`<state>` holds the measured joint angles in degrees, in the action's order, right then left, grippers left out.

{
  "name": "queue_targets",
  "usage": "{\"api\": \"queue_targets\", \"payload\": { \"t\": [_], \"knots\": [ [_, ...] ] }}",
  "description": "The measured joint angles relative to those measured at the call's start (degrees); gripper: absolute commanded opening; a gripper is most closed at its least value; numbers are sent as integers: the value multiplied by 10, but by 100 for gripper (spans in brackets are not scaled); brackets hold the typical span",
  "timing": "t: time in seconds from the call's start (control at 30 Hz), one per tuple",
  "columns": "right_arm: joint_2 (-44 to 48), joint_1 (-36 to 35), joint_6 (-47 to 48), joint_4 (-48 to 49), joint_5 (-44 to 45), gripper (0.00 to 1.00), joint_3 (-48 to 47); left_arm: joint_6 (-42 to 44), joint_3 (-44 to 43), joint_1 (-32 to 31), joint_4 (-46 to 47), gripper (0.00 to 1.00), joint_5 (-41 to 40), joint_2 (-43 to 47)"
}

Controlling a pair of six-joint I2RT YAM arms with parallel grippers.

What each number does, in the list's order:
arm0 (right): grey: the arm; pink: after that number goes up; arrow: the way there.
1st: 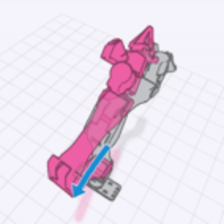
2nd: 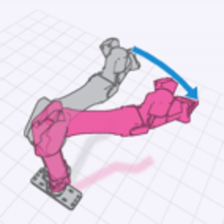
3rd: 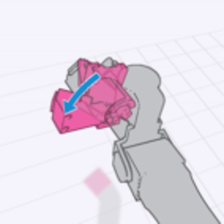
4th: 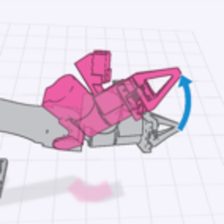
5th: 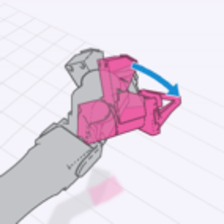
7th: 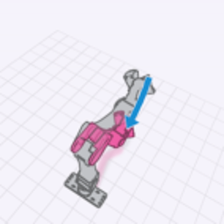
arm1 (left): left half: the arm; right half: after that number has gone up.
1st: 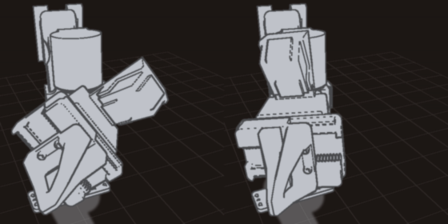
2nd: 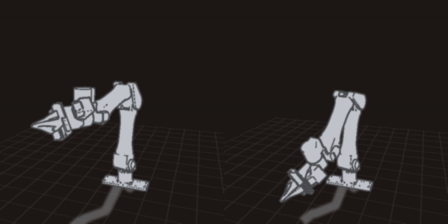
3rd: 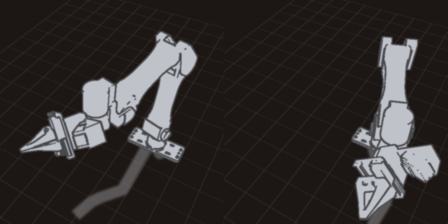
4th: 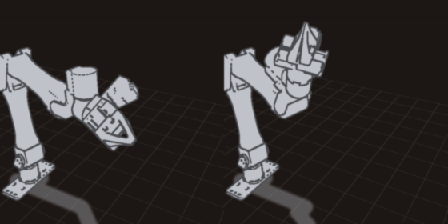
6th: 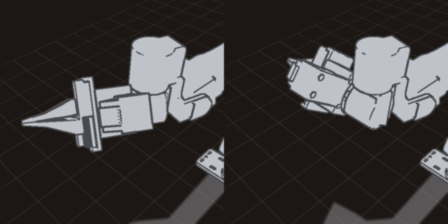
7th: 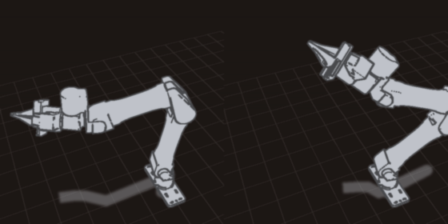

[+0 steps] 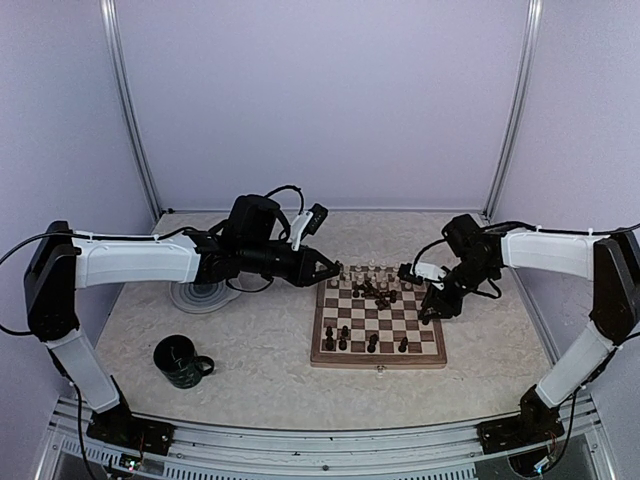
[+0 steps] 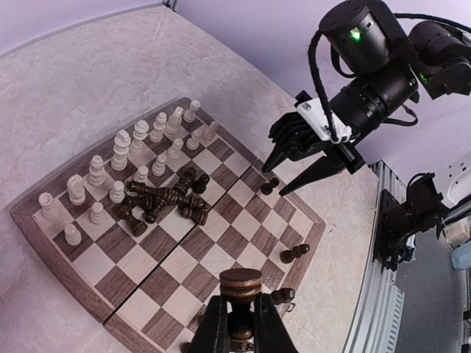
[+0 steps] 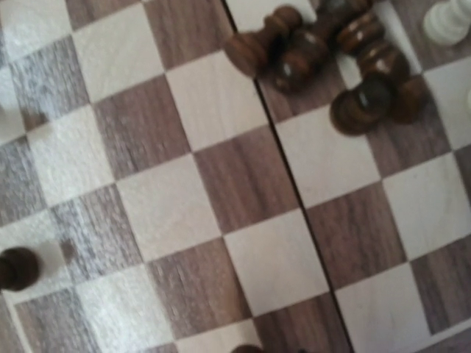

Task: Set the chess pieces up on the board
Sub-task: Move the pawn to f7.

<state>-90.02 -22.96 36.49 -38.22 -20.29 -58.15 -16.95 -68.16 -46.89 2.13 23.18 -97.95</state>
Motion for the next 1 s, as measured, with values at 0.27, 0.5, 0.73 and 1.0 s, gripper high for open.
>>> {"api": "queue_targets", "payload": {
  "t": [0.27,0.5,0.73,1.0],
  "knots": [
    [-14,0,1,0,12,25,8,4,0,0,0,4,2,0],
    [-21,0,3,-1,20,6,8,5,0,0,0,5,4,0],
    [-22,-8,3,-3,20,2,6,5,0,0,-1,5,6,0],
    [-51,-90,2,-16,19,1,-49,8,0,5,-7,5,5,0]
  ]
}}
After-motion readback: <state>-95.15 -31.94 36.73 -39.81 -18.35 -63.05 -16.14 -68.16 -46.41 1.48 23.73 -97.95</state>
